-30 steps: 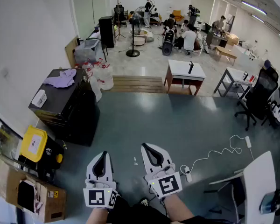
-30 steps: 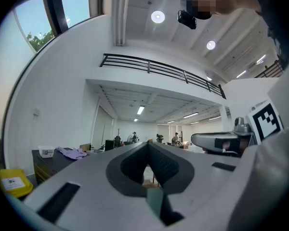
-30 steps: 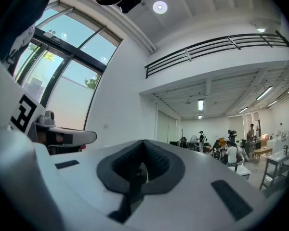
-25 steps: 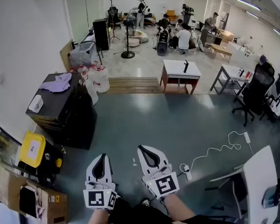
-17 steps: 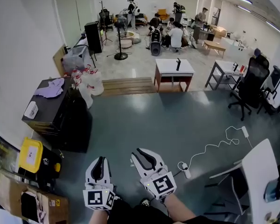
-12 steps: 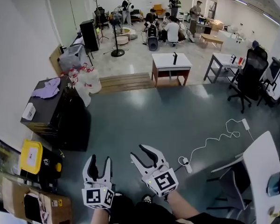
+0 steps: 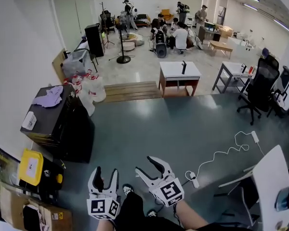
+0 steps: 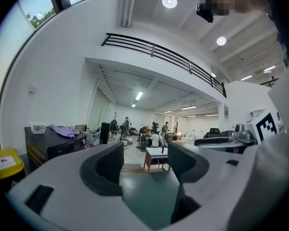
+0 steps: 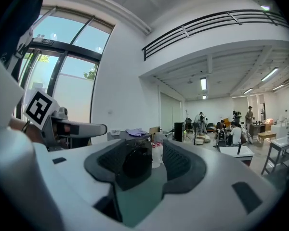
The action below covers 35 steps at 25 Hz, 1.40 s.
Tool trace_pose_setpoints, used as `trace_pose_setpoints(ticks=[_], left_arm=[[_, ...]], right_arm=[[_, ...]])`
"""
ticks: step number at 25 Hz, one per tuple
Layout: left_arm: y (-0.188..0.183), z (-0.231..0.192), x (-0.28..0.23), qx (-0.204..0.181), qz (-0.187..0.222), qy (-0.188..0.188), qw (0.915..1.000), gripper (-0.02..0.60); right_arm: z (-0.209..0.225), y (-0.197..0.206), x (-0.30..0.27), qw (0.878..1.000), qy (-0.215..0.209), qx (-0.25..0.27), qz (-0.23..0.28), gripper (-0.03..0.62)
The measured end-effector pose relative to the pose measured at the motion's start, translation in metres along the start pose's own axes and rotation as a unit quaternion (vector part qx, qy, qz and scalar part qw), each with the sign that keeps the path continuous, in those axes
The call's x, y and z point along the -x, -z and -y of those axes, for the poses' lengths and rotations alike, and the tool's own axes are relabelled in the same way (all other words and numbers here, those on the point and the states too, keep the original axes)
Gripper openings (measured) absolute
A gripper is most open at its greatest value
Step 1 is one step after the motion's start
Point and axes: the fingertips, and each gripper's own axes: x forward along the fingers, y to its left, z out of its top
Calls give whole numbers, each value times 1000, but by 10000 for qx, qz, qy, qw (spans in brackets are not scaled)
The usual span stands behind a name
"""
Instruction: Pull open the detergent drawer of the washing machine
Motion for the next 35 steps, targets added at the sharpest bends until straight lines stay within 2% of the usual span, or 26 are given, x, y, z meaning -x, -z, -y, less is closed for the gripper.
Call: trace_pose_setpoints(ticks=[3, 7, 14, 20, 26, 31, 35], left_arm=[[-6, -17, -33, 82, 65, 6, 9999, 272], [-14, -44, -84, -35, 244, 122, 9996, 272], [-39, -115, -179, -42, 188, 282, 9994, 272], [-50, -186, -228, -56, 209, 68, 9997, 272], [-61, -245, -266, -77, 312, -372, 9988, 272], [-66, -303, -300, -89, 417, -1018, 9939, 272], [-74, -346, -337, -86, 553, -1641, 9849, 272]], right_arm=[[21, -5, -30, 9999, 87, 67, 25, 239], [50, -20, -79, 9998, 166, 44, 128, 238], [87, -44, -190, 9997, 166, 31, 159, 236], [97, -54, -283, 9999, -71, -20, 136, 238], [97, -63, -364, 9984, -557, 20, 136, 239], [102, -81, -450, 9917, -1240, 76, 321, 239], [104, -85, -521, 9791, -2003, 154, 320, 235]])
